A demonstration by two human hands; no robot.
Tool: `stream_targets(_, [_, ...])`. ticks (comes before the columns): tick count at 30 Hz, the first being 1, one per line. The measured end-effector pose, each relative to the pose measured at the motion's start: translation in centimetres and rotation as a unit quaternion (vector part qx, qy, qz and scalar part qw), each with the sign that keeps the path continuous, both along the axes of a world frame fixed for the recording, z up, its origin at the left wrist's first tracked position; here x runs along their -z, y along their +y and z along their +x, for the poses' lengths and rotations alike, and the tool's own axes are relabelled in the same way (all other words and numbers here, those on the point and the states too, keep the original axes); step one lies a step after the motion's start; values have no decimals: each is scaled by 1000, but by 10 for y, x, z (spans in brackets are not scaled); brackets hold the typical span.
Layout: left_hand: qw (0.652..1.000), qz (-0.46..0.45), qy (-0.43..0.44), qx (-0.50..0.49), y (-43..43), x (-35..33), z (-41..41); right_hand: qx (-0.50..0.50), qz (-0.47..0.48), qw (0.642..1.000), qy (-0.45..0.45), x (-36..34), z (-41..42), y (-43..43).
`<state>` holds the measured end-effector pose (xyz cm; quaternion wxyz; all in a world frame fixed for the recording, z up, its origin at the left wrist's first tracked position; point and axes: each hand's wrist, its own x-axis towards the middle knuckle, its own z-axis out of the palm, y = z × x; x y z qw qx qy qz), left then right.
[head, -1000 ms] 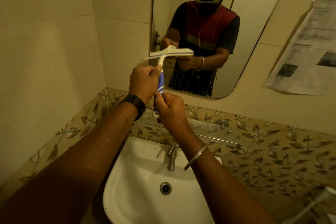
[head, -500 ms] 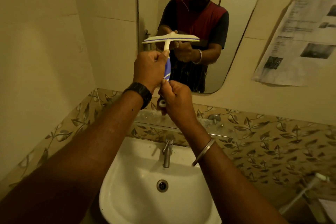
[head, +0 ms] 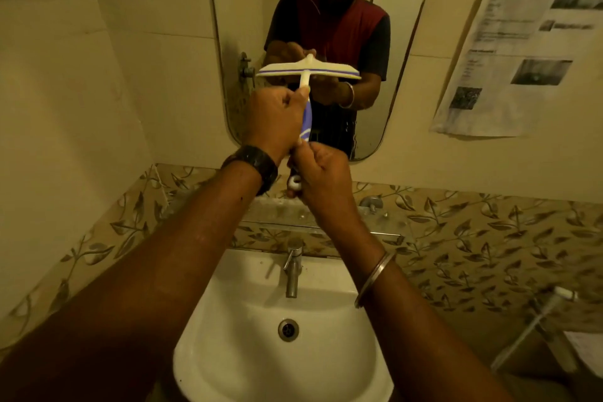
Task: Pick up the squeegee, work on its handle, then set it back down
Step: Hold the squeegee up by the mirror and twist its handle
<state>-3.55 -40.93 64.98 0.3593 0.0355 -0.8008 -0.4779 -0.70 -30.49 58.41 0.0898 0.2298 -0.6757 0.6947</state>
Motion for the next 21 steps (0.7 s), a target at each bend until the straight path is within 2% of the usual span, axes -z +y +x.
stream_targets(5, [1000, 4, -14, 17, 11, 29, -5, 10, 24, 999, -24, 31, -4, 11])
stream_targets(10, [997, 3, -76, 29, 27, 67, -1, 13, 16, 996, -92, 66, 7, 25])
stream_targets(12, [997, -1, -72, 31, 34, 58, 2, 10, 1, 996, -88, 55, 10, 31])
stream_targets(16, [999, -25, -2, 39, 50, 5, -3, 26, -29, 999, -24, 9, 4, 44])
stream_targets(18, [999, -27, 3, 32, 59, -11, -9, 34, -50, 998, -27, -5, -3, 49])
stream_targets(21, [999, -27, -10, 32, 64, 1, -15, 35, -49, 997, -45, 6, -7, 54])
